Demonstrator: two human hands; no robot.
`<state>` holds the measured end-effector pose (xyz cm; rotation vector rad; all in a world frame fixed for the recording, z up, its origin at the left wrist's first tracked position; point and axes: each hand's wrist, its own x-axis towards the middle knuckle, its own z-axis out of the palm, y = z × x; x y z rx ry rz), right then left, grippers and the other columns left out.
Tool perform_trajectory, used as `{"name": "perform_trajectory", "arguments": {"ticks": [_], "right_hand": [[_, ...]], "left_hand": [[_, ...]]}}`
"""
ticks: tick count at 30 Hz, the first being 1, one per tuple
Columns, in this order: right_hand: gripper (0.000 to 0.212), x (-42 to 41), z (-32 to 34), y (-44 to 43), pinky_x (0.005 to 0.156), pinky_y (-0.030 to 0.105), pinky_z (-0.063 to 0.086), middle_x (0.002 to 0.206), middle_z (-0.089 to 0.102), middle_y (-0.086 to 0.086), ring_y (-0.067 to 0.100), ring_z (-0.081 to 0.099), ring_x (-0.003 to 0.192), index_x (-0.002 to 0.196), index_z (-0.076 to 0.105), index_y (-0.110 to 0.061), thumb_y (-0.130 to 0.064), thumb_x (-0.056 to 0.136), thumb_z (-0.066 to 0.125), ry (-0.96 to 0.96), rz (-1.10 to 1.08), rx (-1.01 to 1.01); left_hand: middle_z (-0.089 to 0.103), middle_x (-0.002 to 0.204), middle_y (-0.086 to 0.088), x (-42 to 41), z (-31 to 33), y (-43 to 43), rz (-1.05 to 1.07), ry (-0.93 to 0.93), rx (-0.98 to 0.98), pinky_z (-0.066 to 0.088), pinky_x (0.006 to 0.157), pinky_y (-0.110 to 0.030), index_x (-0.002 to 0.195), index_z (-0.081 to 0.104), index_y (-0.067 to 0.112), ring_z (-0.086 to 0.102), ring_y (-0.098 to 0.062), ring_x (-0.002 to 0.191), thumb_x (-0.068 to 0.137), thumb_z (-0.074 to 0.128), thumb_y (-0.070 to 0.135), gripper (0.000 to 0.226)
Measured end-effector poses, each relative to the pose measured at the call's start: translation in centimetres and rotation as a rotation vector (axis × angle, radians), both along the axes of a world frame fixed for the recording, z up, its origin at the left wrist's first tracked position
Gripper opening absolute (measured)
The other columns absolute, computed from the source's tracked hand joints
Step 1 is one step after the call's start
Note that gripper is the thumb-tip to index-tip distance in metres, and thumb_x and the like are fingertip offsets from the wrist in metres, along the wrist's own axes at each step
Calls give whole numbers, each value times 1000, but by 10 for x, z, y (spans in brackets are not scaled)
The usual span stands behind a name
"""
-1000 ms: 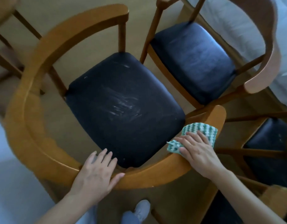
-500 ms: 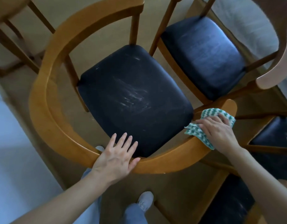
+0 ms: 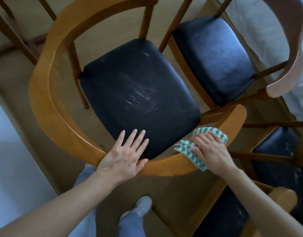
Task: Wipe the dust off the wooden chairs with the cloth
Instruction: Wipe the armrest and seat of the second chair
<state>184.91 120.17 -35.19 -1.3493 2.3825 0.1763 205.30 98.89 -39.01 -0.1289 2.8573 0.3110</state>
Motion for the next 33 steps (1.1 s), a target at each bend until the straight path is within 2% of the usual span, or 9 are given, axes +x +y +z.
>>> {"name": "perform_trajectory", "arguments": {"ticks": [5, 10, 13, 17, 21, 24, 27, 31, 33], "right_hand": [[49, 3, -1, -6, 113, 38, 14, 110, 58, -6, 17, 49, 114, 113, 58, -25, -46, 97, 16, 73, -75, 22], [36, 69, -5, -26, 106, 36, 20, 106, 59, -7, 16, 54, 105, 113, 57, -24, -42, 97, 30, -2, 23, -34], [39, 83, -10, -31, 102, 33, 24, 106, 62, -9, 14, 57, 101, 114, 56, -25, -45, 99, 26, -19, 85, -41], [46, 36, -4, -18, 99, 27, 23, 109, 61, -8, 13, 55, 105, 114, 57, -25, -51, 99, 21, -25, 143, 6], [49, -39, 2, 8, 105, 32, 21, 110, 61, -3, 19, 55, 110, 110, 59, -22, -48, 96, 21, 126, 22, 58], [52, -58, 0, 5, 108, 35, 19, 109, 61, -2, 19, 51, 113, 104, 61, -22, -47, 96, 16, 187, -92, 62], [50, -30, -2, -4, 110, 41, 21, 104, 60, -3, 20, 51, 111, 100, 61, -25, -45, 97, 15, 170, -143, 16], [53, 34, 2, -22, 108, 36, 20, 111, 62, -8, 14, 52, 112, 117, 59, -27, -48, 96, 15, -38, -74, 13], [51, 66, -1, -32, 107, 36, 22, 112, 63, -8, 15, 55, 111, 117, 59, -27, -49, 96, 18, -31, -52, 25]], "left_hand": [[50, 136, -18, 0, -1, 0, 0, 11, -6, 39, 99, -55, 131, 54, 9, 51, -36, 124, 98, 1, 42, 71], [53, 134, -17, 0, -4, -1, -8, 16, -14, 39, 99, -53, 127, 58, 10, 52, -34, 123, 98, 0, 42, 73], [54, 132, -18, 0, -5, 1, 4, 14, 0, 41, 98, -53, 125, 60, 9, 53, -35, 121, 98, 0, 42, 74], [58, 128, -19, 0, -6, 2, 15, 11, 1, 43, 95, -54, 123, 62, 7, 56, -36, 118, 98, 0, 42, 74], [58, 127, -20, 0, -5, 1, 14, 3, 4, 43, 95, -54, 125, 59, 7, 55, -37, 118, 98, 2, 42, 73], [58, 126, -20, -1, -3, 1, 18, -2, 10, 44, 94, -54, 126, 59, 7, 56, -37, 117, 98, 2, 42, 72], [59, 126, -20, 0, -3, 1, 31, 3, 6, 44, 94, -55, 127, 58, 7, 56, -38, 116, 98, 3, 42, 72], [60, 125, -19, -2, -1, 1, 16, -4, -9, 44, 94, -53, 127, 58, 9, 57, -36, 116, 98, 1, 42, 72], [60, 125, -18, -1, -1, 2, 15, -3, -14, 44, 95, -51, 127, 59, 10, 57, -35, 116, 98, 2, 42, 71]]}}
